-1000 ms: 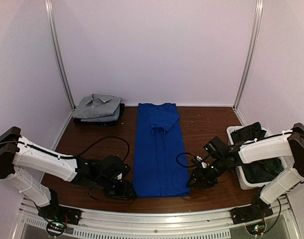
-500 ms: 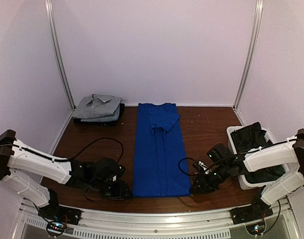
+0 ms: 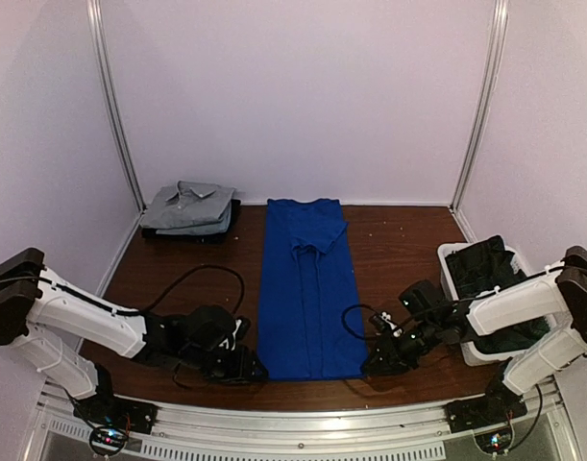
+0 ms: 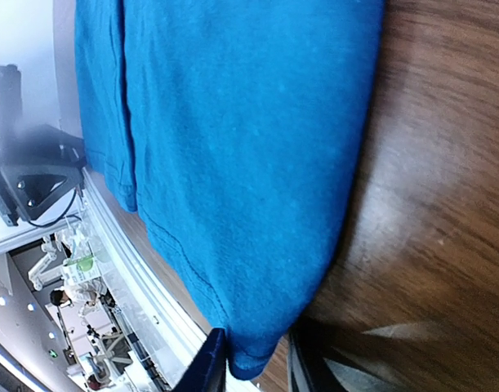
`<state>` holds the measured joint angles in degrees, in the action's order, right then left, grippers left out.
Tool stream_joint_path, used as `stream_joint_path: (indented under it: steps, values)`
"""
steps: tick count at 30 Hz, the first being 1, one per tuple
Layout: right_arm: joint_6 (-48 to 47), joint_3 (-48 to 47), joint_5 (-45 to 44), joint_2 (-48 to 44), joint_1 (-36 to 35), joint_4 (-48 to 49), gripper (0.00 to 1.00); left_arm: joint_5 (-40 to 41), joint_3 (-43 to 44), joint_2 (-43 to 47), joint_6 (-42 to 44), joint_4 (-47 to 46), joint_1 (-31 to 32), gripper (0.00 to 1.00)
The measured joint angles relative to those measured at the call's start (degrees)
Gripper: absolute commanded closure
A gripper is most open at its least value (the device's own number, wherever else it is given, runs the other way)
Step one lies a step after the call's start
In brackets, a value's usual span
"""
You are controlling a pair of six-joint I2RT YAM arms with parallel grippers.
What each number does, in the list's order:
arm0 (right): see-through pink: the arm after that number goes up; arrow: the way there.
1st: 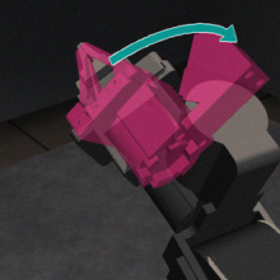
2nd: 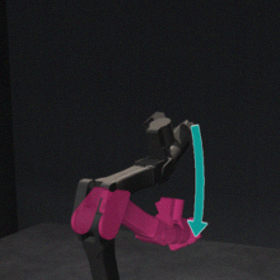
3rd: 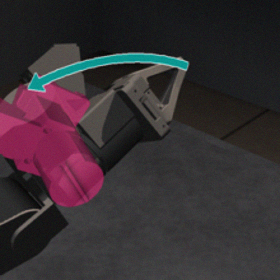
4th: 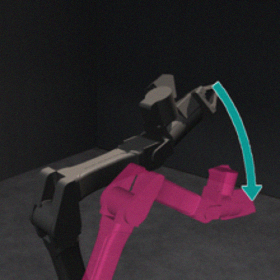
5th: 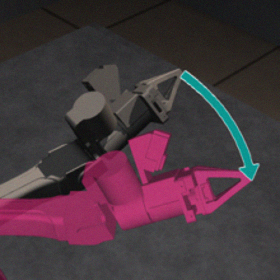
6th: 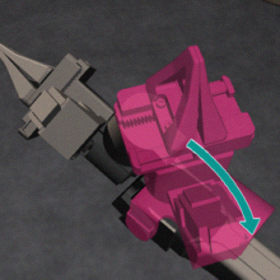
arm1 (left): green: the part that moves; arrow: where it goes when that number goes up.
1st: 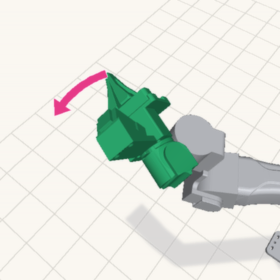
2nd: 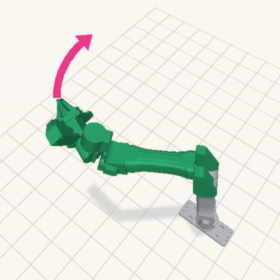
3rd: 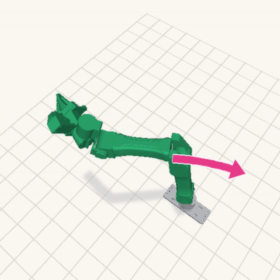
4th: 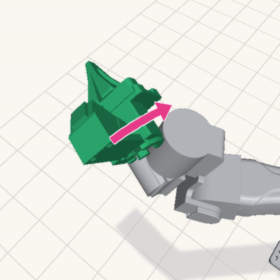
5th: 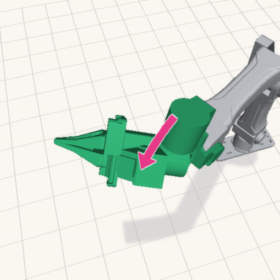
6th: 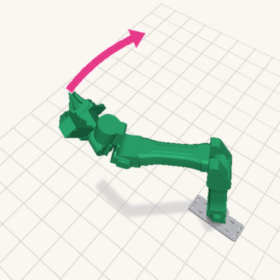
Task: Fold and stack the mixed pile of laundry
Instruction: Pick up the rectangle-folded T-shirt from the center of the board.
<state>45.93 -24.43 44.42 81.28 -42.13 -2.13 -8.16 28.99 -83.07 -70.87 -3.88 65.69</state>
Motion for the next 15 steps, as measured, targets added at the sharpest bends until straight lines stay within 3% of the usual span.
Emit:
stream_joint_path:
  steps: [7,11,15]
  values:
    - [1.9,2.6,0.6,0.4,0.0,4.2,1.00,-1.6,-4.6,-0.6,-3.5,-9.1,0.0,0.85]
    - [3.7,5.2,0.8,-0.9,0.0,7.4,1.00,-2.3,-5.8,-0.6,-3.9,-10.2,0.0,1.00]
    - [5.2,7.4,0.6,-3.1,0.0,8.9,1.00,-2.6,-6.3,-0.4,-3.7,-10.2,0.0,1.00]
